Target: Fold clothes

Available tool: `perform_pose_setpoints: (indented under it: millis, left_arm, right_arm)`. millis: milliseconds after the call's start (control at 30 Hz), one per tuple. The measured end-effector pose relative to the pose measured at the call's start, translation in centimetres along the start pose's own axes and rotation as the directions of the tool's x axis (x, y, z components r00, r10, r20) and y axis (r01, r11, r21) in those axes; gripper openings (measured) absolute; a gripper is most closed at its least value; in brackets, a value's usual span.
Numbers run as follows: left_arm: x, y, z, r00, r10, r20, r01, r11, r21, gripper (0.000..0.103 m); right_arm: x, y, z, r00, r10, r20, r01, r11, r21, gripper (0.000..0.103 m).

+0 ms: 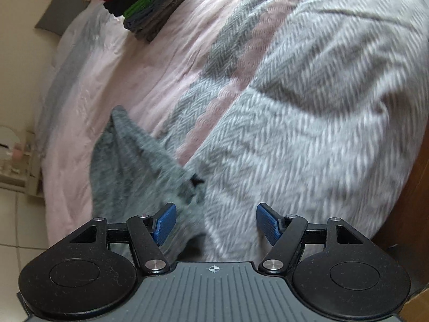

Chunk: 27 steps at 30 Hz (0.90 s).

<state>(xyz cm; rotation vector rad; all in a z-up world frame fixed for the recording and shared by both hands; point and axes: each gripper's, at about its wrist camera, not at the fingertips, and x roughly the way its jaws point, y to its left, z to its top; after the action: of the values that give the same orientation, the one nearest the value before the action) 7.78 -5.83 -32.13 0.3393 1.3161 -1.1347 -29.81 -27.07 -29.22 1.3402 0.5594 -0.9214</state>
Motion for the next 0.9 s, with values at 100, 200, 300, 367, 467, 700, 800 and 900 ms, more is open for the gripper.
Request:
perform_pose_setpoints:
  millis: [100, 200, 300, 367, 467, 700, 800, 900]
  left_arm:
    - [-2.0, -1.0, 0.2, 1.000, 0.019, 0.021, -0.021, 0.998, 0.052, 0.001]
    - [-3.7, -2.7, 0.4, 0.999, -0.001, 0.047, -0.005, 0.993, 0.114, 0.003]
    - [-3.1, -5.1, 0.5, 0.997, -0.069, 0.038, 0.060, 0.979, 0.194, 0.004]
    - [-2.4, -6.9, 0.5, 0.993, -0.113, 0.024, 0.103, 0.964, 0.247, 0.008]
    - [-1.0, -9.2, -0.1, 0.990, -0.142, -0.002, 0.137, 0.950, 0.281, 0.012]
    - [0.5, -9.9, -1.3, 0.989, -0.144, -0.045, 0.150, 0.960, 0.234, 0.012]
    - [0.7, -9.8, -1.4, 0.990, -0.131, -0.050, 0.139, 0.963, 0.232, 0.013]
    - [0.7, -9.6, -1.5, 0.991, -0.128, -0.046, 0.135, 0.968, 0.210, 0.014]
  right_arm:
    - [0.0, -0.7, -0.9, 0.999, 0.044, -0.002, -0.044, 0.996, 0.081, 0.055]
    - [0.4, -1.9, -1.3, 0.993, 0.118, -0.003, -0.114, 0.971, 0.210, 0.053]
    - [1.5, -3.3, -1.5, 0.984, 0.177, 0.001, -0.168, 0.931, 0.323, 0.034]
    - [2.2, -4.0, -1.6, 0.981, 0.194, 0.003, -0.182, 0.913, 0.364, 0.019]
    - [2.3, -3.6, -1.5, 0.980, 0.194, 0.031, -0.194, 0.925, 0.327, 0.005]
    - [2.4, 5.4, -3.1, 0.982, 0.180, 0.061, -0.163, 0.964, -0.207, 0.002]
    - [4.7, 7.5, -4.4, 0.990, 0.141, 0.000, -0.135, 0.943, -0.305, 0.010]
    - [3.6, 7.1, -5.1, 0.994, 0.107, 0.016, -0.096, 0.941, -0.324, 0.065]
